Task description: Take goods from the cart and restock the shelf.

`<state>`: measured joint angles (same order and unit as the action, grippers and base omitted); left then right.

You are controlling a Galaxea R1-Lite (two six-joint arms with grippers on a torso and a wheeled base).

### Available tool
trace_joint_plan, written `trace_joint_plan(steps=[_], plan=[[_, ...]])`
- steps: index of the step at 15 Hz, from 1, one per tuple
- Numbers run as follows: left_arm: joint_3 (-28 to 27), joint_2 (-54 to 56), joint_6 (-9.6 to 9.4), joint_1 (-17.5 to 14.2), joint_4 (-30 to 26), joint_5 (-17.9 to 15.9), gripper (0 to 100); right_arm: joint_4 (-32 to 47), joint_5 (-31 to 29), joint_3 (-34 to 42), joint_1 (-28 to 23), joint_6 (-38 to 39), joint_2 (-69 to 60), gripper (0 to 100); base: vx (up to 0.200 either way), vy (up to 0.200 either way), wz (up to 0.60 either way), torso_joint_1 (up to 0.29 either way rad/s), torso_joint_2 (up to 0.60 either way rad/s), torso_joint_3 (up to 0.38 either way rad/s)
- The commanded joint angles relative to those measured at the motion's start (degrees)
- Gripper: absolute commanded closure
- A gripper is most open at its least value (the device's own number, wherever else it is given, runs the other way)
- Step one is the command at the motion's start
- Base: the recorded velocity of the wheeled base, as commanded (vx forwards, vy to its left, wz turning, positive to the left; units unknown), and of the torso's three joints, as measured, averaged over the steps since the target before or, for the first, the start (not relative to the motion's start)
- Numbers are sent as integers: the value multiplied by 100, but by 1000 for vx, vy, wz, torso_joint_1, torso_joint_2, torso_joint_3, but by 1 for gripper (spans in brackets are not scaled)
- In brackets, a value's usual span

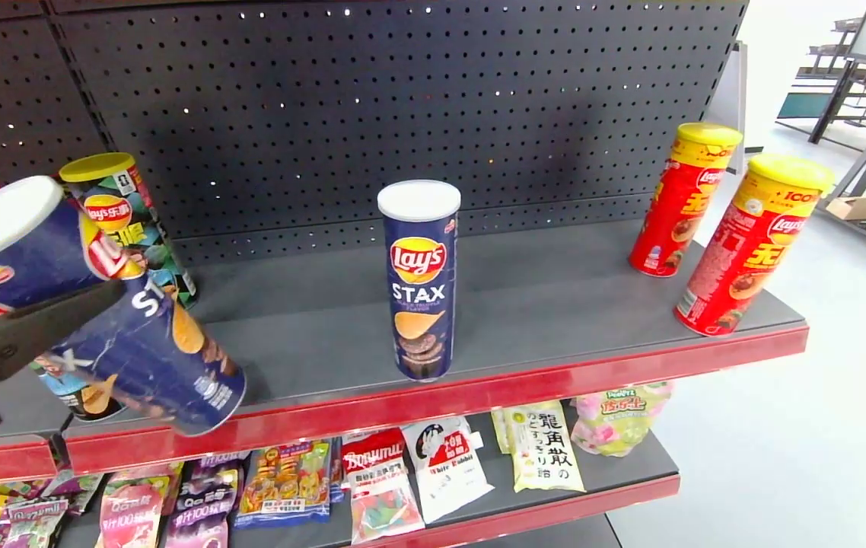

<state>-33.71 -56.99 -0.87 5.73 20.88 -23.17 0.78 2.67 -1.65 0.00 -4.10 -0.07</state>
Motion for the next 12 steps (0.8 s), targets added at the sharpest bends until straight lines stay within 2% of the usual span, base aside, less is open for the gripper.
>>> trace_joint_plan(steps=[1, 4, 6, 8, 10, 12], plan=[[-778, -1526, 69, 306, 417, -187, 100, -8, -12, 6, 0, -3, 7, 0, 0, 0, 0, 0, 0, 0], [-1226, -2273, 78, 534, 724, -179, 100, 1, -3, 6, 0, -39, 7, 0, 0, 0, 0, 0, 0, 0], [-1569, -2923, 51, 684, 1190, -144, 100, 1, -3, 6, 0, -30, 7, 0, 0, 0, 0, 0, 0, 0], [-1903, -3459, 25, 825, 1533, 50, 100, 1, -3, 6, 0, -30, 7, 0, 0, 0, 0, 0, 0, 0], [-2351, -3793, 43, 1150, 1471, 199, 100, -8, -3, 6, 0, -56, 7, 0, 0, 0, 0, 0, 0, 0], [-2834, -4171, 34, 1317, 1322, 217, 100, -8, -3, 6, 0, -118, 7, 0, 0, 0, 0, 0, 0, 0]])
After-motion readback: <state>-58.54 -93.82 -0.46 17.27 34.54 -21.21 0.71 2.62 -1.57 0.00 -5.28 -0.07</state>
